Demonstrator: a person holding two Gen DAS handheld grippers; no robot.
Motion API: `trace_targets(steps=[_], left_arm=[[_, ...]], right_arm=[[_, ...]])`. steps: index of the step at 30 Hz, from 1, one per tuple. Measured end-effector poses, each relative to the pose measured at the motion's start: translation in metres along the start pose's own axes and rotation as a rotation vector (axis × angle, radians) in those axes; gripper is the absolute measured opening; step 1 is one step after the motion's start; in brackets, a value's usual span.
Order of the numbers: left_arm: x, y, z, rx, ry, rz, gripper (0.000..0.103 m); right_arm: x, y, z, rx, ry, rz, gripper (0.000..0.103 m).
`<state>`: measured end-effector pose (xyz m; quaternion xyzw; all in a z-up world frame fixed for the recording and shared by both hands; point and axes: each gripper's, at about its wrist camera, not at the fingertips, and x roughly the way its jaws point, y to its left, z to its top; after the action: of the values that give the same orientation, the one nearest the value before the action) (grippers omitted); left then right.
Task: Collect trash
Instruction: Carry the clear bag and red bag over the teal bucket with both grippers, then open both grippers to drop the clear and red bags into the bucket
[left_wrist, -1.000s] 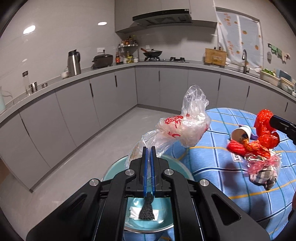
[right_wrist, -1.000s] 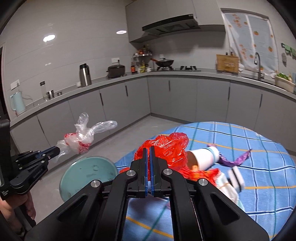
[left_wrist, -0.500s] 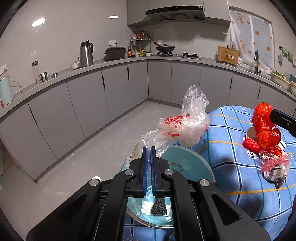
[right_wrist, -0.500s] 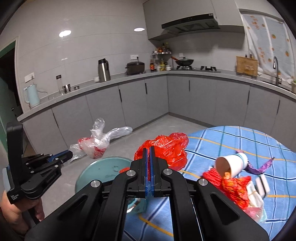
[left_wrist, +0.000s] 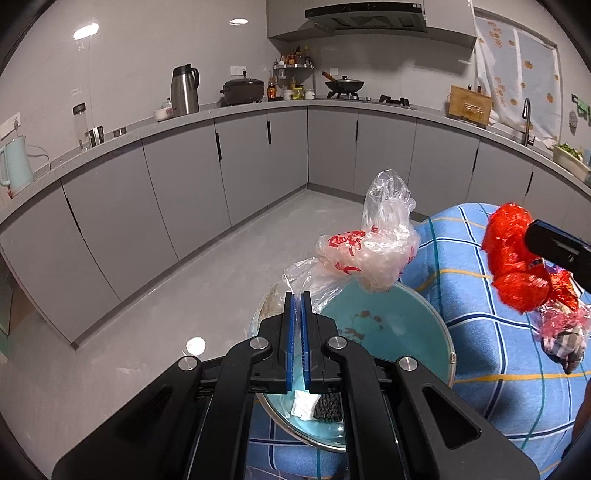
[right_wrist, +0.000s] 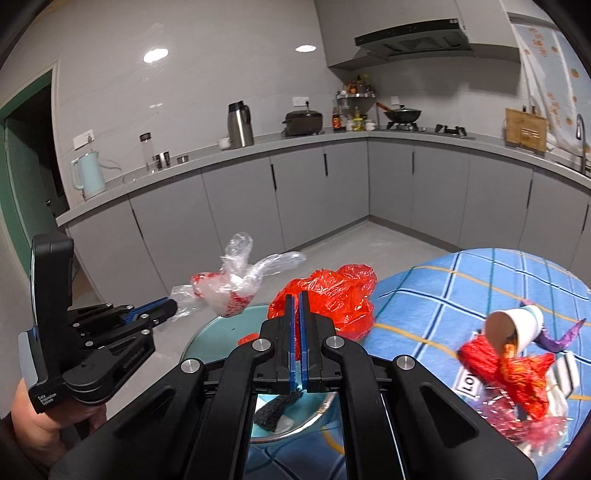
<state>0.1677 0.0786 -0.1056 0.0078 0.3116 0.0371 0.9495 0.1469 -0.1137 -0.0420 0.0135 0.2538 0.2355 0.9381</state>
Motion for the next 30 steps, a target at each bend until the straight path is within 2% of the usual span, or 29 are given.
trace_targets(steps=[10, 20, 24, 25, 26, 27, 28, 30], left_arm=[[0.020, 0.004, -0.008, -0.026, 0.043, -0.003, 0.004], [0.040, -0.001, -0.017, -0.032, 0.085, -0.033, 0.004], [0.046, -0.004, -0.022, -0.028, 0.102, -0.043, 0.008], [0.047, -0.005, -0.023, -0.024, 0.109, -0.045, 0.010], [0.047, -0.005, -0.024, -0.024, 0.108, -0.041, 0.021], [0.047, -0.005, -0.024, -0.023, 0.105, -0.037, 0.031], [0.046, -0.004, -0.025, -0.020, 0.102, -0.033, 0.045], [0.045, -0.004, -0.025, -0.017, 0.099, -0.029, 0.046]], right_arm=[[0.033, 0.022, -0.016, -0.038, 0.063, 0.064, 0.003], [0.063, 0.024, -0.032, -0.048, 0.124, 0.080, 0.003], [0.072, 0.024, -0.040, -0.067, 0.141, 0.069, 0.003], [0.072, 0.024, -0.041, -0.069, 0.139, 0.062, 0.007], [0.073, 0.023, -0.042, -0.068, 0.138, 0.060, 0.020], [0.074, 0.020, -0.043, -0.059, 0.141, 0.062, 0.028], [0.074, 0.018, -0.045, -0.054, 0.141, 0.057, 0.032], [0.073, 0.015, -0.047, -0.050, 0.141, 0.049, 0.032]])
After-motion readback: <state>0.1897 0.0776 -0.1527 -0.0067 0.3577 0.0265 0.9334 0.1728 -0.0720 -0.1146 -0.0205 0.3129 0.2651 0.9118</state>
